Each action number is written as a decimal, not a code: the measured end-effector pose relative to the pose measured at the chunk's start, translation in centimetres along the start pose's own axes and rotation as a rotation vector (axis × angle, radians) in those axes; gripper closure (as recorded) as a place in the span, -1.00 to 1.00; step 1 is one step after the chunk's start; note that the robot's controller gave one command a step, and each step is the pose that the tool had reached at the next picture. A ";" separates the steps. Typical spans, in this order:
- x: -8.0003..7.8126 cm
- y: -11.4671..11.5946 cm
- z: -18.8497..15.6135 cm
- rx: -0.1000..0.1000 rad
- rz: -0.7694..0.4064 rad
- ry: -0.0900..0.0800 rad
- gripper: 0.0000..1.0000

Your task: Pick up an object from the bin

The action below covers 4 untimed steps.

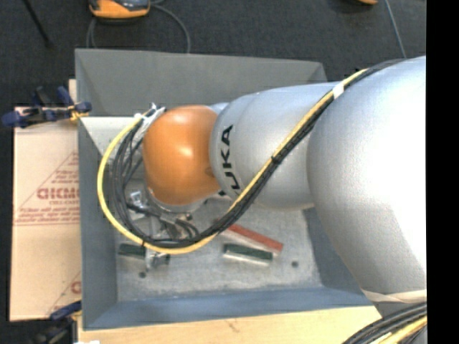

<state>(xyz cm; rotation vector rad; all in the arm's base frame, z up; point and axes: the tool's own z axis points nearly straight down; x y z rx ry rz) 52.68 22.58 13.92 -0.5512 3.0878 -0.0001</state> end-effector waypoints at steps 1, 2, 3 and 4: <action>0.0 0.1 0.5 -0.001 -0.003 0.003 -1.00; 0.7 -2.4 6.0 -0.005 0.105 0.002 1.00; 0.7 -2.4 6.0 -0.005 0.106 0.002 1.00; 2.6 -1.2 -7.0 -0.001 0.119 0.002 1.00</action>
Offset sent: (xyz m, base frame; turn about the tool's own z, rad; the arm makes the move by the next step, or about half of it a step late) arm -0.0005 -0.0271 -0.0674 0.1052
